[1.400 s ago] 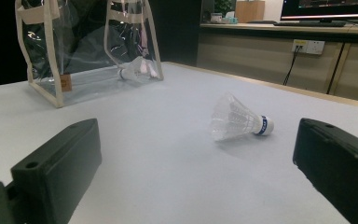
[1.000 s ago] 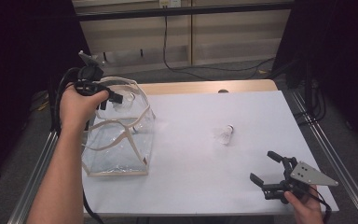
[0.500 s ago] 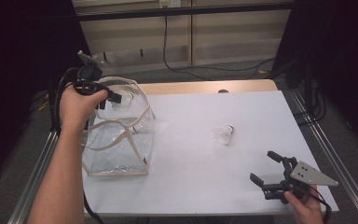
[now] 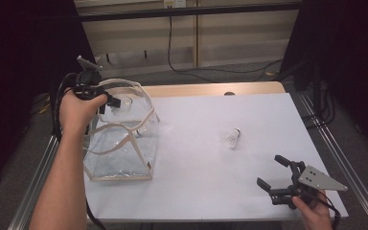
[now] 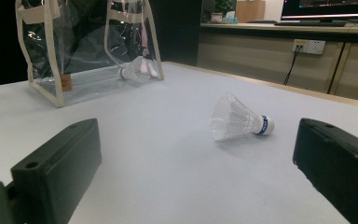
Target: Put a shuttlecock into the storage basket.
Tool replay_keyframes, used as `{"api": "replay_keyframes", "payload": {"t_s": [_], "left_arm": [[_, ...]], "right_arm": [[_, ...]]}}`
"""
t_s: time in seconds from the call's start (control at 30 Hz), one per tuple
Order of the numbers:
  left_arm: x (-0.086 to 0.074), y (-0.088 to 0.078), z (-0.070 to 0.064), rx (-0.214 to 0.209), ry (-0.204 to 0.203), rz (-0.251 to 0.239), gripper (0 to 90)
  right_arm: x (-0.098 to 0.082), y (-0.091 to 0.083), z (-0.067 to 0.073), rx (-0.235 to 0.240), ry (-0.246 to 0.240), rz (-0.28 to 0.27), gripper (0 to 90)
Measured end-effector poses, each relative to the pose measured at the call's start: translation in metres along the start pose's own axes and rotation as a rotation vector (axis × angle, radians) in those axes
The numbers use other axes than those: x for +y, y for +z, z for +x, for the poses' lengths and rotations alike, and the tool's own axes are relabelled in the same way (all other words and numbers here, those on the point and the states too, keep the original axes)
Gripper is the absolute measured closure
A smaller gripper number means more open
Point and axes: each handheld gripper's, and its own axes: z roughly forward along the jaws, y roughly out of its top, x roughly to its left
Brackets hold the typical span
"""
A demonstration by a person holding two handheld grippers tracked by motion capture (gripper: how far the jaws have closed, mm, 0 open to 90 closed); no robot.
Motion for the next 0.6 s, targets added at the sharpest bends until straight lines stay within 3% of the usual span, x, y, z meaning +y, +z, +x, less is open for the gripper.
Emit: {"api": "replay_keyframes", "payload": {"t_s": [0.27, 0.37, 0.6], "left_arm": [[-0.0031, -0.0022, 0.0067, 0.027, -0.012, -0.028, 83.1], [-0.0037, -0.0036, 0.0064, 0.016, -0.019, -0.039, 81.1], [-0.0026, -0.0063, -0.0027, -0.025, 0.015, -0.037, 78.0]], "right_arm": [[-0.0001, 0.0004, 0.0000, 0.002, -0.003, 0.000, 0.7], [-0.0002, 0.0004, -0.0002, 0.001, -0.003, 0.001, 0.7], [-0.0002, 0.0007, -0.0001, 0.001, -0.004, 0.003, 0.7]]}}
